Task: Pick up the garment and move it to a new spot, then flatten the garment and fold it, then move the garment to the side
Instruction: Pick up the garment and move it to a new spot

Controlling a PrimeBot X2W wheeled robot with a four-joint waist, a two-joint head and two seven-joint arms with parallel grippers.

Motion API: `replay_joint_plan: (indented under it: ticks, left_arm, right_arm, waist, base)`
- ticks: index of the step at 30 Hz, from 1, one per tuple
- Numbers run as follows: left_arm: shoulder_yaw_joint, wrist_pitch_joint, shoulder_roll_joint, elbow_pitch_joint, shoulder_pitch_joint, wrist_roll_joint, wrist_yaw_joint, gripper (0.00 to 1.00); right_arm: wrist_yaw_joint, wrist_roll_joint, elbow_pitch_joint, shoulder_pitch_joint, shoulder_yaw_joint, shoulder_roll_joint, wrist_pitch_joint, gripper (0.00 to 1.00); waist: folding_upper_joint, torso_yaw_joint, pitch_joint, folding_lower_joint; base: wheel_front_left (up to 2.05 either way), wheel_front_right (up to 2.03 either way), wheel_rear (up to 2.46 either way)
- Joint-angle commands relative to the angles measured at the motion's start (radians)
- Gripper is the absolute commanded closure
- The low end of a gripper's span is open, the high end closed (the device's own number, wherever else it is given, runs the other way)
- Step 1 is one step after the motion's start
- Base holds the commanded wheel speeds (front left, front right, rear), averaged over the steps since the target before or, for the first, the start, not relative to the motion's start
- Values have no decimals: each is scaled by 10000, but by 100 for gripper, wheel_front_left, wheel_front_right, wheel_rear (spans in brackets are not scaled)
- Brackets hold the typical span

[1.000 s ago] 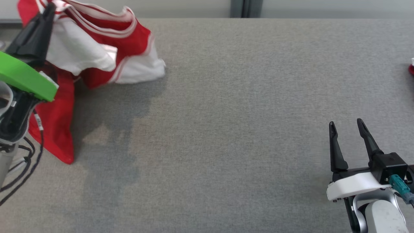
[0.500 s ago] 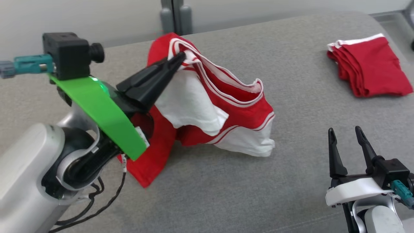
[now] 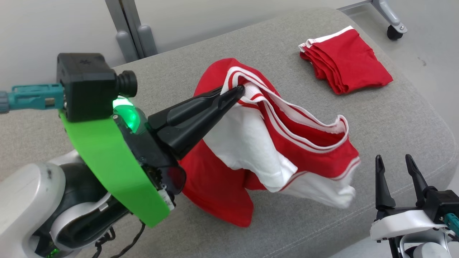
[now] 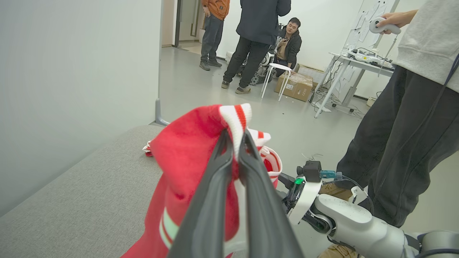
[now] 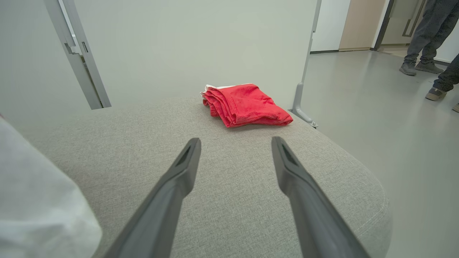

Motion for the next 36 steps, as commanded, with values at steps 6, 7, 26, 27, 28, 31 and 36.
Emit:
replay_joint_plan:
  ticks: [6, 7, 26, 27, 28, 31, 36]
  left_arm:
    - [318, 232, 341, 21, -113, -328, 218, 100]
    - [365, 290, 339, 216, -244, -322, 287, 100]
    - [-84, -547, -1300, 7981, -2727, 1378, -451, 66]
    - [-81, -756, -1339, 8324, -2765, 1475, -581, 33]
    - [-57, -1009, -1406, 8717, -2793, 1536, -677, 0]
    - [47, -1610, -1603, 9594, -2721, 1618, -816, 0]
    - [-44, -2856, -1858, 10287, -2261, 2157, -791, 0]
  right_arm:
    - [-15, 43, -102, -321, 318, 8, -4, 0]
    - [-15, 102, -113, -427, 411, 3, -4, 0]
    - [-15, 1288, 241, -1644, 1482, 8, -4, 0]
    - [-15, 1306, 256, -1650, 1476, 5, -4, 0]
    - [-15, 1314, 265, -1647, 1484, 10, -4, 0]
    - [-15, 1338, 312, -1615, 1412, 5, -4, 0]
    - [-15, 1072, 372, -1440, 1058, 4, -4, 0]
  waist:
    - [-1, 70, 486, 0]
    - [-1, 30, 646, 0]
    - [-1, -1101, 3091, 0]
    - [-1, -1115, 3115, 0]
    - [-1, -1125, 3135, 0]
    - [-1, -1083, 3120, 0]
    - [-1, -650, 2686, 0]
  base:
    - [0, 0, 0]
    - [0, 0, 0]
    - [0, 0, 0]
    - [0, 0, 0]
    - [0, 0, 0]
    - [0, 0, 0]
    - [0, 0, 0]
